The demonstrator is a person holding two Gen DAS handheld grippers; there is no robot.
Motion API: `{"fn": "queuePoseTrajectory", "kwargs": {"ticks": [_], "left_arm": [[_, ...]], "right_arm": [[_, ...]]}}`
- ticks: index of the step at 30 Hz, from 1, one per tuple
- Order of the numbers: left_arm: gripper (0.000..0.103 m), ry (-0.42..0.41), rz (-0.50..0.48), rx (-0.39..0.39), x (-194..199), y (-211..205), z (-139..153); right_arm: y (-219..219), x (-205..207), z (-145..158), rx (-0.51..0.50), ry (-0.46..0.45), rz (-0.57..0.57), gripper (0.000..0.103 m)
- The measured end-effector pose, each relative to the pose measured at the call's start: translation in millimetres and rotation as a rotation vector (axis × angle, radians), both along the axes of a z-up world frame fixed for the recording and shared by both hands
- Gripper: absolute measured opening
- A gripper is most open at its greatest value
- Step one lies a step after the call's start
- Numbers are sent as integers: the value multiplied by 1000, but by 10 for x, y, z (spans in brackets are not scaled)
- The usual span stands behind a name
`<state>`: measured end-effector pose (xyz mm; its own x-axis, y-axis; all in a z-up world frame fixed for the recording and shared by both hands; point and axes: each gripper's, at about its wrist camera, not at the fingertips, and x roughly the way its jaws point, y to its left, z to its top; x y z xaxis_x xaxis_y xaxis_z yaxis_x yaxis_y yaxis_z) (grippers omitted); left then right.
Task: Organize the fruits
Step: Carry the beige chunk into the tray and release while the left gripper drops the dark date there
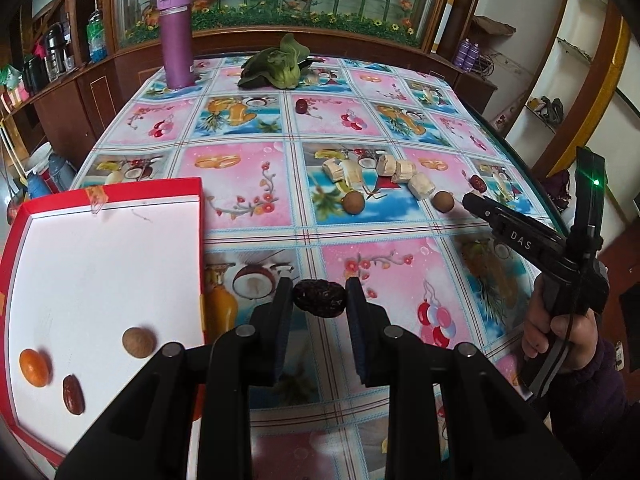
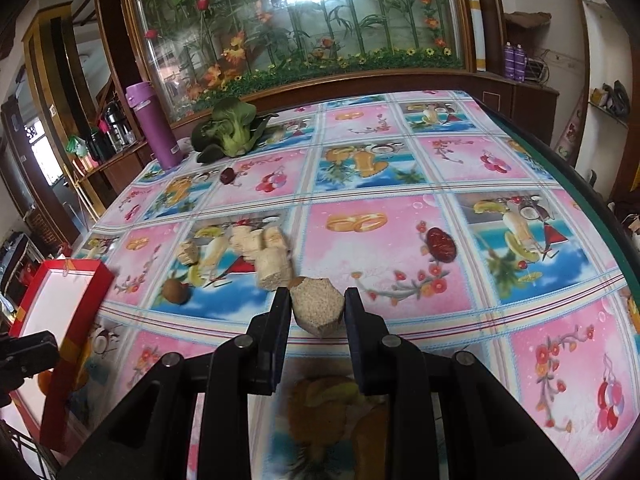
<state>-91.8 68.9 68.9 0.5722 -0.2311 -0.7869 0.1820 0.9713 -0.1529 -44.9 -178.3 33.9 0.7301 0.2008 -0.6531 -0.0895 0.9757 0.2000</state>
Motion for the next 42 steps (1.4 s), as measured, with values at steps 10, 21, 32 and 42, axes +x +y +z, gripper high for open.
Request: {"fn": "queuePoseTrajectory", "kwargs": {"ticks": [10, 21, 32, 42], "left_arm": [[28, -64, 118, 0, -105, 531, 178], [29, -88, 427, 121, -124, 1828, 295], [29, 89, 469, 131, 308, 2352, -213], [29, 136, 469, 159, 423, 2368, -349]], "right_arm": [[995, -49, 277, 42, -6, 253, 26], [2700, 140, 410, 11, 48, 585, 26], [3480, 369, 69, -117, 190, 631, 26], [3604, 413, -77, -178, 257, 603, 26]]}}
